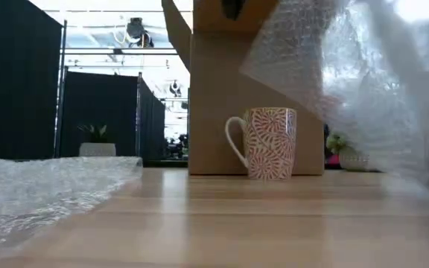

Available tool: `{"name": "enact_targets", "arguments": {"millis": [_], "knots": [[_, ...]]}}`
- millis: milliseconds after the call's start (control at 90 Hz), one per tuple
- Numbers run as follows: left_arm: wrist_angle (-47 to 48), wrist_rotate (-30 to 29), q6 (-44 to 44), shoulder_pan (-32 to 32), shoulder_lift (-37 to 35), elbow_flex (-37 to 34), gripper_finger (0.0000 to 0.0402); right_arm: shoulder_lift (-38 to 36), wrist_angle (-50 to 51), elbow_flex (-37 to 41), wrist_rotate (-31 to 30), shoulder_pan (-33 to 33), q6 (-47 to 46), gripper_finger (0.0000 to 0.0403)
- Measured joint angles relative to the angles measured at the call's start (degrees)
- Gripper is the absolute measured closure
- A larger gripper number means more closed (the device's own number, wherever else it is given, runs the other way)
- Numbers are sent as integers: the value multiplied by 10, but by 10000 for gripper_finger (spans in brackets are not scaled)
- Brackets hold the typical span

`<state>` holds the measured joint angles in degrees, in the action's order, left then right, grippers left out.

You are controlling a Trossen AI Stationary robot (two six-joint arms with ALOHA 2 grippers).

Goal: Wrap mug
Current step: Wrap the red mug with the right transparent bubble wrap

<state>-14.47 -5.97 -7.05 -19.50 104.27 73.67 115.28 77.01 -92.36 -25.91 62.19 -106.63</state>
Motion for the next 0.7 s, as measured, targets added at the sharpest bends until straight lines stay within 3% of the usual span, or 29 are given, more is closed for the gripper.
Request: {"name": "enact_targets", "arguments": {"millis": [333,700], "knots": [[-89,43,-5,18,72,0,401,0,-41,0,-19,-38,75,259],[-201,71,-14,17,99,0,401,0,-76,0,-27,-82,167,259]]}}
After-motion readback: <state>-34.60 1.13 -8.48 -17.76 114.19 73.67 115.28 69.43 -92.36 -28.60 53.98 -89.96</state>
